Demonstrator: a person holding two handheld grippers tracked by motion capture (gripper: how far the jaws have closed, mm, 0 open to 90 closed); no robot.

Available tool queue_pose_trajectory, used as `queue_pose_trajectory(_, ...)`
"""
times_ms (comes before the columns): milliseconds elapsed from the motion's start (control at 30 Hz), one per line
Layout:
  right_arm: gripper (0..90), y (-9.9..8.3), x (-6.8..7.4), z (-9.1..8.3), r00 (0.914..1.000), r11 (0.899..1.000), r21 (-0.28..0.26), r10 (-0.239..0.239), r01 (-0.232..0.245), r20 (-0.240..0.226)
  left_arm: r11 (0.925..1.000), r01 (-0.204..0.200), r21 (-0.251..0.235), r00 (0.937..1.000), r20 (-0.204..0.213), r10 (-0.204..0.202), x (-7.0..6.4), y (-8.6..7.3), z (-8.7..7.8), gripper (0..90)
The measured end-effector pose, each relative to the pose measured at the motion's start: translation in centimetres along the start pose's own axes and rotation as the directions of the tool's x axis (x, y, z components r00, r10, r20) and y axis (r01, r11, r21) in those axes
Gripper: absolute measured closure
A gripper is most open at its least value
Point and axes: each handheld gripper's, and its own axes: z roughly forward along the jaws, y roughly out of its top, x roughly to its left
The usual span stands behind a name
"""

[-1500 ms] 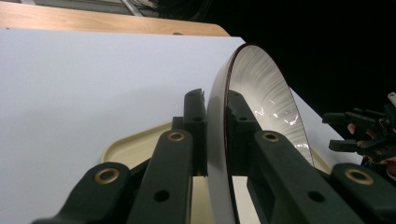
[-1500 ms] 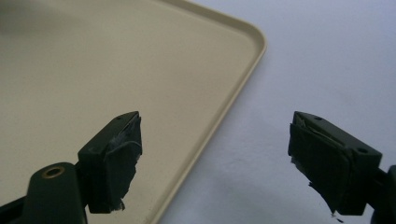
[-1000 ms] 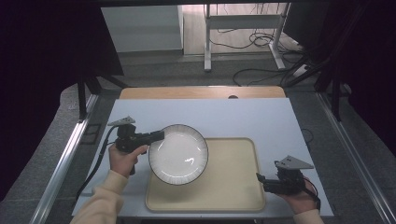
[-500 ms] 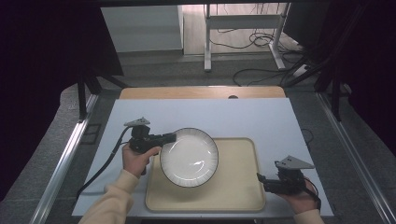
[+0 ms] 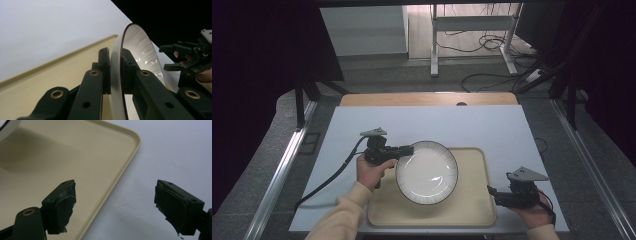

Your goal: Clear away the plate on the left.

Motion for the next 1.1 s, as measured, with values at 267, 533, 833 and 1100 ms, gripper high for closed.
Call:
queue_pose_trajectory(267,18.1,0.0,0.0,0.0,1.0000,1.000,0.000,-0.001,0.001,0.001,0.9995,0.025,0.020,0.9997,0.005,-0.025,0.1,-0.4,1.2,81.8)
queue_pose_trajectory(533,18.3,0.0,0.0,0.0,1.0000,1.000,0.002,-0.001,0.001,0.002,0.9972,0.020,0.072,0.9996,0.020,-0.022,0.1,-1.1,3.6,81.8)
queue_pose_trajectory(833,18.4,-0.1,0.0,0.0,1.0000,1.000,0.003,-0.004,0.004,0.003,0.9941,0.020,0.107,0.9998,-0.011,-0.019,0.6,-1.7,5.0,81.9)
queue_pose_trajectory(1100,18.3,-0.1,0.1,0.1,0.9999,1.000,0.008,-0.010,0.010,0.004,0.9899,0.033,0.138,0.9968,-0.077,-0.023,1.7,-2.3,6.2,83.9)
